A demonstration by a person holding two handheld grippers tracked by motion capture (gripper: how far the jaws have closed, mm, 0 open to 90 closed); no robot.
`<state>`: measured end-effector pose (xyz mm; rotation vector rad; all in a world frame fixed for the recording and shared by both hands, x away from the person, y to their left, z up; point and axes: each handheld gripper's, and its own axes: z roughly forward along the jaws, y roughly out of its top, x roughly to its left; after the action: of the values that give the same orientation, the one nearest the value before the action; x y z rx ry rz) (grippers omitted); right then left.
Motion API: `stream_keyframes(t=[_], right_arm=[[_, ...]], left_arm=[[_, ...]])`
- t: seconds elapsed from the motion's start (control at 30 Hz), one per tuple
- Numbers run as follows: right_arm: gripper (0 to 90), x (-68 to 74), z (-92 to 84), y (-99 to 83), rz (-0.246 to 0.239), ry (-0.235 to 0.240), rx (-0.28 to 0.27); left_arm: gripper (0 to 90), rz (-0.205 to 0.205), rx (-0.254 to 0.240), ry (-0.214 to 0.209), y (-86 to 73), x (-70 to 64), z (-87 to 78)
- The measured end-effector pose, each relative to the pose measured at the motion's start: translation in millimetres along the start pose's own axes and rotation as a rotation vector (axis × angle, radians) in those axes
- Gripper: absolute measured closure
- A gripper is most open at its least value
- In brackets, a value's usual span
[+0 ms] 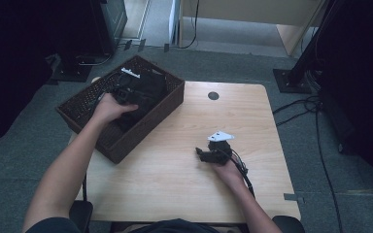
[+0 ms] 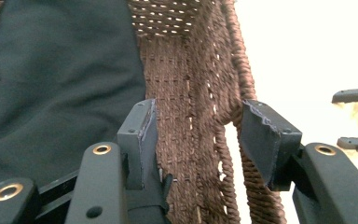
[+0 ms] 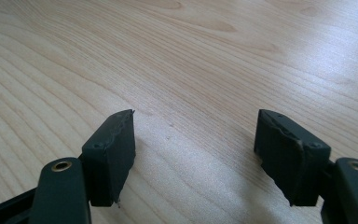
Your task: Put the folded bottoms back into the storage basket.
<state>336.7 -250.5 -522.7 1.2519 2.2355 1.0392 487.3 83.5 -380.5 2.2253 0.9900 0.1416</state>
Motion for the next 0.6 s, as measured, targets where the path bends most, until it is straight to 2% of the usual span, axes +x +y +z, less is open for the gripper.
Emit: stream_keyframes(t=[0.17,0.33,0.43,0.6], right_arm=[[29.1,0.0,0.0,0.1,0.001,-0.001,0.000],[29.1,-0.2,0.3,0.2,-0.002,0.000,-0.002],[29.1,-0.1,0.2,0.2,-0.001,-0.001,-0.001],[29.1,-0.1,0.3,0.2,-0.002,0.000,-0.002]], left_arm=[[47.4,-0.007,-0.008,-0.016,-2.0,-7.9,1.0],[48.5,0.015,-0.004,-0.024,-4.2,-18.7,4.0],[50.7,0.024,-0.019,-0.033,-5.3,-24.1,4.6],[50.5,0.039,-0.005,-0.048,-7.6,-33.4,9.9]])
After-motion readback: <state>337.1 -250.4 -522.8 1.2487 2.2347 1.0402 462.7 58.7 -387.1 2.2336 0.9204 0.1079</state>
